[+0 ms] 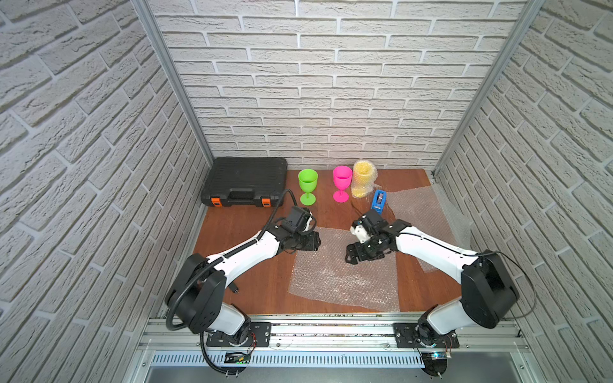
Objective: Wrap wine glasses in bubble wrap
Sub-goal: Move the bubble wrap to the center of the board.
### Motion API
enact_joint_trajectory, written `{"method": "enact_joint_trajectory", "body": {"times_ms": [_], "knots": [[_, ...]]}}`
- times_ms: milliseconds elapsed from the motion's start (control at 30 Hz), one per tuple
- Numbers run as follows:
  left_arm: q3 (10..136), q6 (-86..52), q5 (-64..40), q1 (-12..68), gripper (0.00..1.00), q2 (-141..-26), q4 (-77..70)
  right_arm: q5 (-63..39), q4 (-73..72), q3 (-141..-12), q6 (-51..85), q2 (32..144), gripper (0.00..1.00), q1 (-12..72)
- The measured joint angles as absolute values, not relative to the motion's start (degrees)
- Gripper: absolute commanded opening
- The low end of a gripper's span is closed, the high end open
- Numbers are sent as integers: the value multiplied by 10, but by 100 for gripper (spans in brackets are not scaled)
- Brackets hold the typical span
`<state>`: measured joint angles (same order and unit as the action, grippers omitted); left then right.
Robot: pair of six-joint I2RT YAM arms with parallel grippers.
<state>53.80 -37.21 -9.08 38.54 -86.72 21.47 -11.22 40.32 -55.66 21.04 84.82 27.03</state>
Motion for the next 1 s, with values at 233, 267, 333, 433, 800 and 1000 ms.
{"method": "enact_joint_trajectory", "body": {"times_ms": [233,267,333,433,800,1000], "knots": [[536,-409,-105,418,59,-950,204,-72,392,-493,253,833,93,214],[536,-412,-106,423,59,-962,202,-68,392,-486,258,836,93,206],[544,-417,-108,426,59,-972,194,-61,385,-474,267,844,93,192],[549,-423,-110,427,59,-982,183,-63,363,-460,276,865,92,177],[510,-400,-138,322,59,-947,184,-110,299,-550,277,957,89,190],[494,-369,-134,276,60,-913,227,-115,282,-590,268,992,88,202]]}}
